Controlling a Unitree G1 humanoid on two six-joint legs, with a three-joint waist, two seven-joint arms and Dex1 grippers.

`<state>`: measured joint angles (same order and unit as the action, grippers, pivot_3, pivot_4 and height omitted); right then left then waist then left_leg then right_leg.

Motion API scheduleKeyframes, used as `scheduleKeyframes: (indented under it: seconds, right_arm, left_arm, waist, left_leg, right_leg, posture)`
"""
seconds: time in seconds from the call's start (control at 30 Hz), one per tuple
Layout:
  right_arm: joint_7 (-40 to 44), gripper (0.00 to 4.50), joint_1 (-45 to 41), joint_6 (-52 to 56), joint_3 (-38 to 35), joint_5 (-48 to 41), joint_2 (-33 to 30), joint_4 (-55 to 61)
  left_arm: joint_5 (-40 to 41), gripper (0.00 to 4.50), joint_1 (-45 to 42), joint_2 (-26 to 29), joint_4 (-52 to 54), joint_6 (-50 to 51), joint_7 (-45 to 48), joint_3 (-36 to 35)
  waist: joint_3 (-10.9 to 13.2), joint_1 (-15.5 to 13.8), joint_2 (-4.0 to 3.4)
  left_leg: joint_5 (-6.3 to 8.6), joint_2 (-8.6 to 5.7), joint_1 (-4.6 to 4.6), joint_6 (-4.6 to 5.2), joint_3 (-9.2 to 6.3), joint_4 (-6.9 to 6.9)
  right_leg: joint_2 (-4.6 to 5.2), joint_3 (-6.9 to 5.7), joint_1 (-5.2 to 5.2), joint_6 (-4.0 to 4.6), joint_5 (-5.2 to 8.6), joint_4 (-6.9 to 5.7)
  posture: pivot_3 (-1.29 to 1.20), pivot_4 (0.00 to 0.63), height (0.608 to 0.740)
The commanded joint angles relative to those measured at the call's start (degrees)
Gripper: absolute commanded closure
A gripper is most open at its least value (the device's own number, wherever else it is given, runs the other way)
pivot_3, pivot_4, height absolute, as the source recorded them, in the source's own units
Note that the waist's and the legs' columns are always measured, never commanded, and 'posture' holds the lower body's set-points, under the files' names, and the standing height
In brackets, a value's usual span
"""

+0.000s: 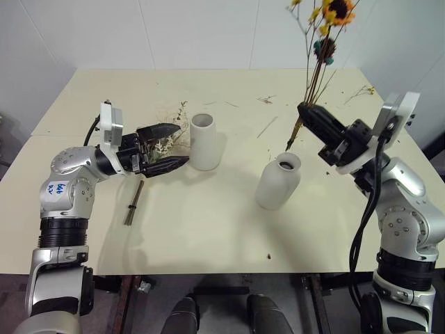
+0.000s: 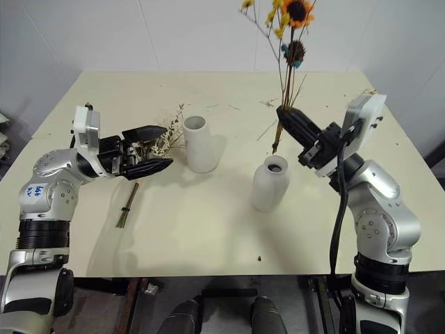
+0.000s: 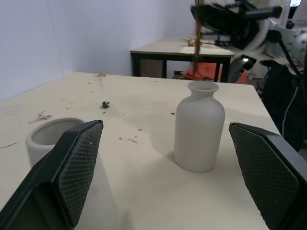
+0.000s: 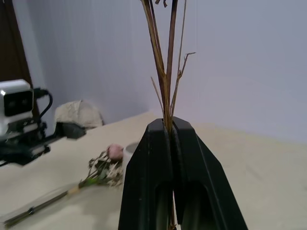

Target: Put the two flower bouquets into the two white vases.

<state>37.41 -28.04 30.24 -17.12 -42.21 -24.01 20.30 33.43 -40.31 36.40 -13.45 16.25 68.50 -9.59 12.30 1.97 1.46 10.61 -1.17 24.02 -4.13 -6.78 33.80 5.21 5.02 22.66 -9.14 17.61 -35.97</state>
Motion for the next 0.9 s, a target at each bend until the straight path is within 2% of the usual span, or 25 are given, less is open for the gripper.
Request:
scheduleKeyframes:
  seconds: [0.03,0.47,0.57,0.63,0.73,0.9]
  right_arm:
    - [-0.57,4.47,1.83,-2.04,0.44,-0.91,0.73,2.68]
    - [2.30,4.47,6.37,-8.93,1.96,2.44,0.59,-2.98]
    - [3.25,3.86,7.37,-10.11,1.73,3.37,-0.49,-3.86]
    - [3.61,3.27,7.73,-10.45,0.90,3.22,-1.13,-4.04]
    - [3.56,2.21,7.06,-10.73,-0.70,2.63,-2.43,-4.64]
    - [5.61,0.48,7.25,-10.74,-4.65,2.26,-8.02,-5.91]
  left_arm:
    - [0.80,0.00,0.75,1.20,3.67,0.33,-0.89,-2.02]
    - [0.37,0.00,0.25,1.38,3.49,0.19,-1.77,-2.58]
    - [0.11,0.00,-0.25,1.31,2.73,-0.32,-1.67,-2.56]
    - [-0.04,0.00,-0.40,1.23,2.65,-0.55,-1.79,-2.51]
    - [-0.68,0.00,-0.91,1.47,1.88,-1.11,-1.87,-2.30]
    - [-3.77,0.00,-1.13,5.26,0.61,-1.34,-1.36,-1.68]
  waist:
    - [0.00,-0.01,0.00]
    - [0.00,-0.21,0.00]
    - [0.00,-0.21,0.00]
    - [0.00,-0.27,0.00]
    - [0.00,-0.25,0.00]
    - [0.00,-0.24,0.00]
  left_leg:
    - [0.00,0.00,0.00,0.00,0.00,0.01]
    - [0.00,0.01,-0.01,0.00,0.00,-0.01]
    - [0.00,0.00,-0.01,0.00,0.00,0.00]
    - [0.00,0.00,-0.01,0.00,0.00,0.00]
    - [0.00,0.00,0.00,0.00,0.00,0.00]
    - [0.00,0.00,0.00,0.00,0.01,-0.03]
  right_leg:
    - [0.00,0.00,0.00,0.00,0.00,0.00]
    - [-0.01,-0.01,-0.01,0.01,0.00,0.02]
    - [0.00,-0.01,-0.01,0.01,0.00,0.02]
    - [-0.01,-0.01,-0.01,0.01,0.00,0.01]
    - [-0.01,-0.01,-0.01,0.01,0.00,0.03]
    - [-0.01,-0.01,-0.01,0.02,0.01,0.06]
  posture:
    - [0.00,0.150,0.740]
    - [0.00,0.150,0.740]
    - [0.00,0.150,0.740]
    - [0.00,0.150,0.740]
    - [0.00,0.150,0.740]
    - [0.00,0.150,0.740]
